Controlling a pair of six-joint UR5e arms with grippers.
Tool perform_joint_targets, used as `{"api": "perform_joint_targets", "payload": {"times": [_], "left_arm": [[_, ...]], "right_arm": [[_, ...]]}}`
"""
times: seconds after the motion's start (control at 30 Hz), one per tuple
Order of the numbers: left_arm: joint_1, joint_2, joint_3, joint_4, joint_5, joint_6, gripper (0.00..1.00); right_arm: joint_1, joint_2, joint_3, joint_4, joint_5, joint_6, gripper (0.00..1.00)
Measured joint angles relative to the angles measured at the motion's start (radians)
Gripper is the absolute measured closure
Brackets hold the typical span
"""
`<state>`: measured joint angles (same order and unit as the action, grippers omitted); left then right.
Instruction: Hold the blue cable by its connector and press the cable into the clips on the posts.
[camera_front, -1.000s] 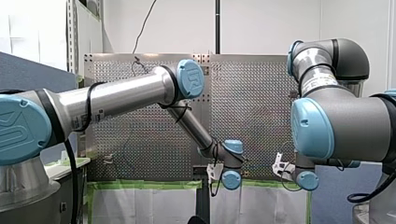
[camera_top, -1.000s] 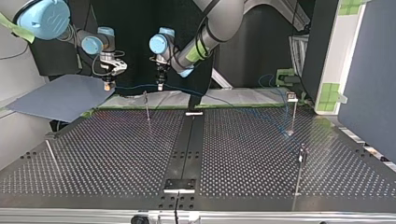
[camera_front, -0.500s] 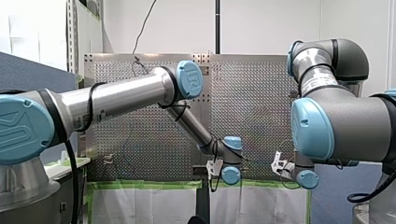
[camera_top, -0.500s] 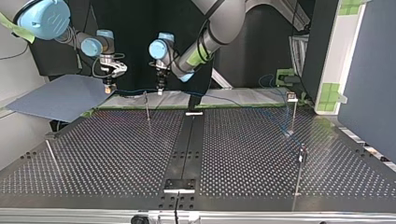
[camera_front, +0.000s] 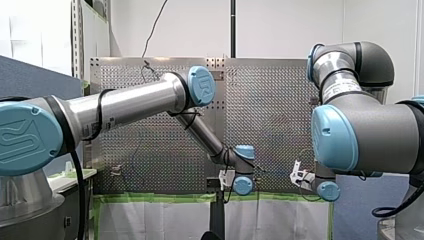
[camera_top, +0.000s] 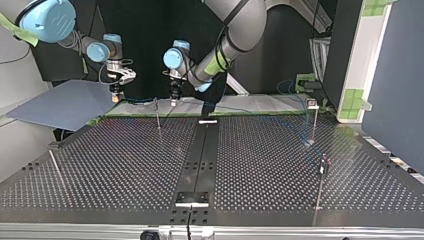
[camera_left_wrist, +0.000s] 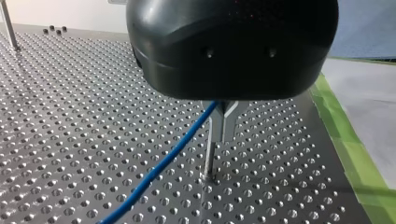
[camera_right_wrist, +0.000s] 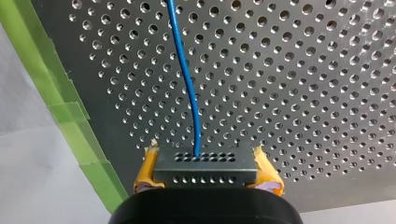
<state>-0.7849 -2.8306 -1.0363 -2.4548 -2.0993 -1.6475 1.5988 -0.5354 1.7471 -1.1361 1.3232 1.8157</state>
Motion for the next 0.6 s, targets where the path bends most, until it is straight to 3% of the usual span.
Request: {"api": "perform_joint_targets", "payload": {"times": [0.6], "left_arm": [[0.025, 0.000, 0.017, -0.032, 0.047, -0.003, 1.00]], "right_arm": [[0.005, 0.006, -0.021, 0.004, -0.001, 0.003, 1.00]]}}
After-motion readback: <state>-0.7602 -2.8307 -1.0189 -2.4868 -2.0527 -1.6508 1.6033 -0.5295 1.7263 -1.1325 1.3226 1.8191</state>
